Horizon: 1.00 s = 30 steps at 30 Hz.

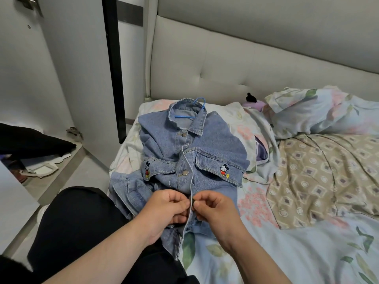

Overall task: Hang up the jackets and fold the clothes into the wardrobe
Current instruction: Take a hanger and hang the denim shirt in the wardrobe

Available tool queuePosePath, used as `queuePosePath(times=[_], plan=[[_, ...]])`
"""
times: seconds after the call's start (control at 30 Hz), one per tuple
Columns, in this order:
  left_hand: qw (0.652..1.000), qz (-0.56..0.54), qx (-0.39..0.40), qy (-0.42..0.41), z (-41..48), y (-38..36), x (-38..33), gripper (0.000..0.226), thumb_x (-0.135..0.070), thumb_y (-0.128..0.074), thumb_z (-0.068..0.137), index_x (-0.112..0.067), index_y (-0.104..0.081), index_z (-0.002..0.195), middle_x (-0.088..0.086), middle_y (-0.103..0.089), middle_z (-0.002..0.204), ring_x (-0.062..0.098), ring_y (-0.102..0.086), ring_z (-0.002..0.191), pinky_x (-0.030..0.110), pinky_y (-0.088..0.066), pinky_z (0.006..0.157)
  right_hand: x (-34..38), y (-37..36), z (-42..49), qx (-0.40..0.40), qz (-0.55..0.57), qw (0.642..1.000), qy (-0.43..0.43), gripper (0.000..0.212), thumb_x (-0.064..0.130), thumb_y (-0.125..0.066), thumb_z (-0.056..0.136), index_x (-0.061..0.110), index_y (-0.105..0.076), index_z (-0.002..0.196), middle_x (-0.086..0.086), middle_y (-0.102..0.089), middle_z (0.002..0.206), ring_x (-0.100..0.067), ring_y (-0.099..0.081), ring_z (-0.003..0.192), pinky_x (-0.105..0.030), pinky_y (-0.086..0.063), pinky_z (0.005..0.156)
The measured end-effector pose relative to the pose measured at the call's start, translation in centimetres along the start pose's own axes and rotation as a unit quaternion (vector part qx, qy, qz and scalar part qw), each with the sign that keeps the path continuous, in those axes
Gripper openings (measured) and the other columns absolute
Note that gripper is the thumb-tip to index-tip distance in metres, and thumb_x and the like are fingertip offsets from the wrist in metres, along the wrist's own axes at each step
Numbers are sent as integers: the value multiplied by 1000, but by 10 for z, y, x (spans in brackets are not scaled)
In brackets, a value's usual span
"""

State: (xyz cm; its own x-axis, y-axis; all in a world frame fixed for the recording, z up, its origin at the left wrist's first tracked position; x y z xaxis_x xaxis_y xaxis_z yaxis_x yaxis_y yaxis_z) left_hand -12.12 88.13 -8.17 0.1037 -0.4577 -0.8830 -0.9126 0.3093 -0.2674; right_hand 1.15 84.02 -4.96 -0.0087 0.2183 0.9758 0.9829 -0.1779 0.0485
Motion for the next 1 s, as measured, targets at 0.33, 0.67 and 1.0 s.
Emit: queuePosePath(times=[0.33,0.67,1.0], plan=[[993,68,-40,-84,-3,2,-10,23,5,-71,81,-16,-75,72,6,-69,67,14,-62,61,24,-53,62,5,2,4,1,-25,1000,-8,20,-8,-61,89,5,-74,81,-10,-64,70,-16,-52,63,-26,-48,64],[960,217,-91,-153,-3,-5,-20,27,5,-74,71,-19,-64,62,-5,-60,50,8,-57,47,15,-44,47,-5,0,4,-19,80,994,-66,23,2,-63,89,7,-65,67,-15,-57,66,-23,-55,59,-34,-52,59],[886,348,-121,-282,-8,-10,-27,12,-20,-60,64,-30,-59,59,-19,-56,81,7,-52,55,12,-40,53,-17,-5,13,-54,47,994,-78,30,0,-58,92,8,-60,63,-12,-55,57,-16,-49,48,-29,-42,51]])
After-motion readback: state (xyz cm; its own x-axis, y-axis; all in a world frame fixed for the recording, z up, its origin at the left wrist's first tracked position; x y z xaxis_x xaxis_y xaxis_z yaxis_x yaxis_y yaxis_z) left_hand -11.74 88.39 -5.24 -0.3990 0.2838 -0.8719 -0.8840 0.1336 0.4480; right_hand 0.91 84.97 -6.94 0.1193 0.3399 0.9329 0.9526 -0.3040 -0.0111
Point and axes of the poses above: each hand's wrist, its own z-axis towards the middle knuckle, its own y-axis out of the back of the hand, x = y × z, the point moved 6 cm from there along z, towards the middle knuckle
